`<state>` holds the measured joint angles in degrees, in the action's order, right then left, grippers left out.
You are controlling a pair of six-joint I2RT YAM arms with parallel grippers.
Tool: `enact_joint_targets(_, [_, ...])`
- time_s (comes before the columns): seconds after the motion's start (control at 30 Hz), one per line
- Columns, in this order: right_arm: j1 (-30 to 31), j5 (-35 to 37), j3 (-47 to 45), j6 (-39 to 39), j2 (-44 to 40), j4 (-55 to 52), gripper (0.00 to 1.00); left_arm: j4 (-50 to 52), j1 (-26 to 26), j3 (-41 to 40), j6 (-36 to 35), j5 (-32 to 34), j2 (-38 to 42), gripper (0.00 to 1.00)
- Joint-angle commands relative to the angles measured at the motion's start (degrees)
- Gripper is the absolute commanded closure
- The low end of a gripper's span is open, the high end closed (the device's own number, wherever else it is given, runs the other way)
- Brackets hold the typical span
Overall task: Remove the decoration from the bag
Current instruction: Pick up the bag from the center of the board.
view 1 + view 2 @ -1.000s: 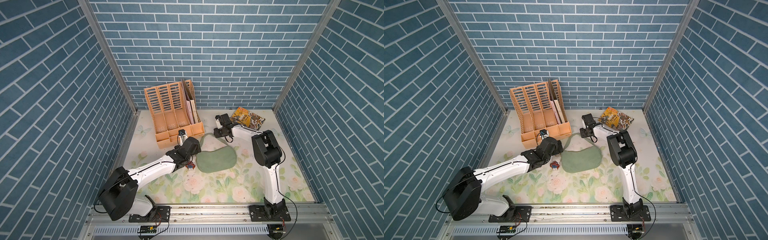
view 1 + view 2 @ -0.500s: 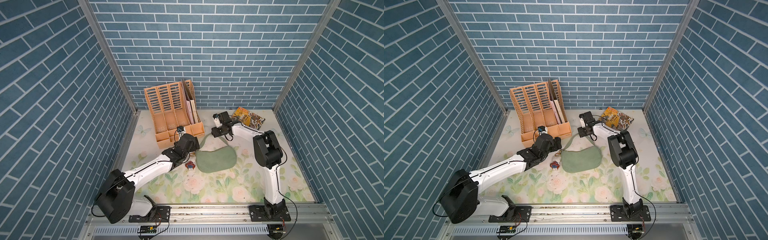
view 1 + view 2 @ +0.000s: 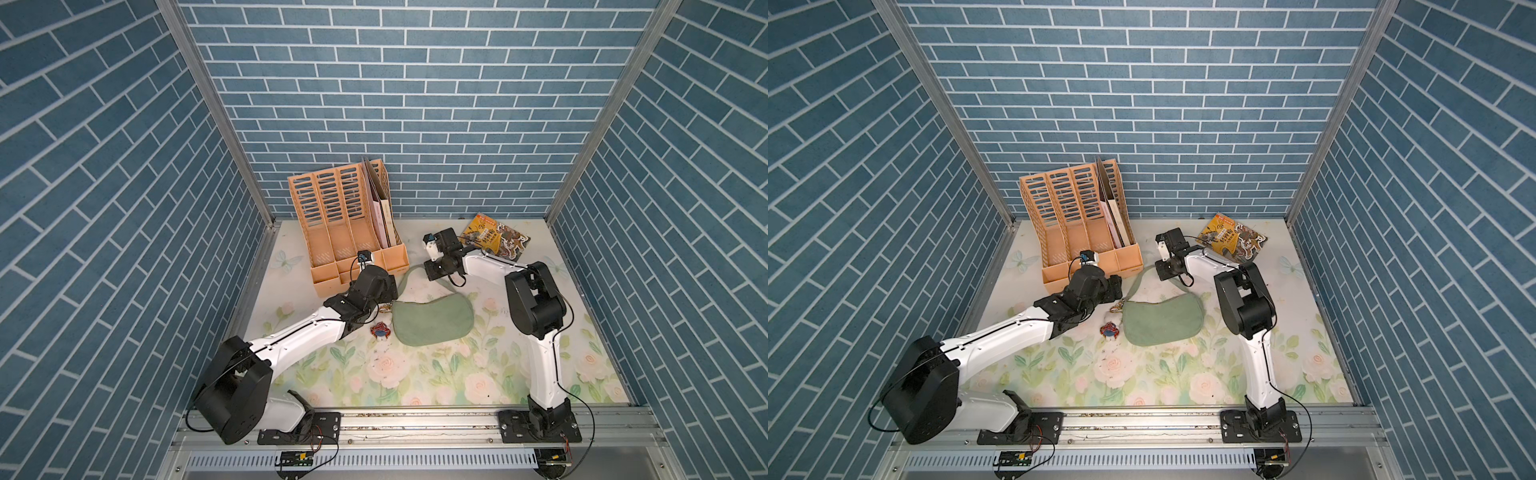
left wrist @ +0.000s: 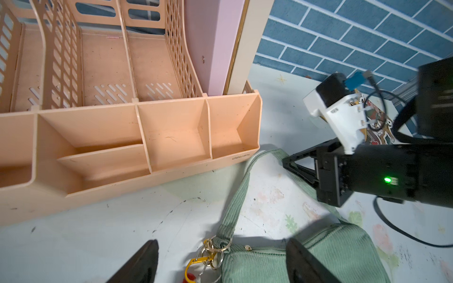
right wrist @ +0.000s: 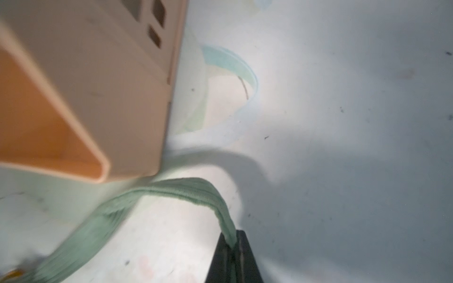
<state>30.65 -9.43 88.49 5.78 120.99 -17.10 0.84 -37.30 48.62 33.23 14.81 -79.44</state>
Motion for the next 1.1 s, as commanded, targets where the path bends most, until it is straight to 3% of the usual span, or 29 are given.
enact_joint_targets(0.0, [1.4,-6.3,-3.2,2.3,-11.7,5.1,1.00,0.0,0.9,2.1,-7.8,-4.2,1.9,0.12])
enact_joint_targets(0.17, [4.0,-10.6,-9.7,1.7,-22.5,8.3,1.00,-0.8,0.9,4.0,-17.7,-9.1,3.2,0.09])
enact_joint_targets(0.4, [5.8,-16.5,-9.3,-0.8,-31.3,6.3,1.00,2.3,1.1,7.3,-25.9,-10.8,2.6,0.07])
enact_joint_targets(0.57, [6.3,-20.8,-8.2,-0.9,-34.7,5.7,1.00,3.4,1.0,8.3,-27.6,-16.0,1.8,0.09])
enact_joint_targets(0.77, [6.4,-23.6,-7.1,-0.8,-37.6,5.2,1.00,8.5,1.9,8.5,-29.1,-10.1,4.7,0.11])
enact_joint_targets(0.9, [6.3,-26.2,-6.0,-0.6,-38.6,5.3,1.00,7.1,2.8,5.7,-28.1,-13.3,8.4,0.10])
enact_joint_targets(1.07, [6.3,-28.6,-4.6,-0.4,-39.0,5.9,1.00,6.3,2.8,3.3,-27.4,-15.5,7.2,0.13])
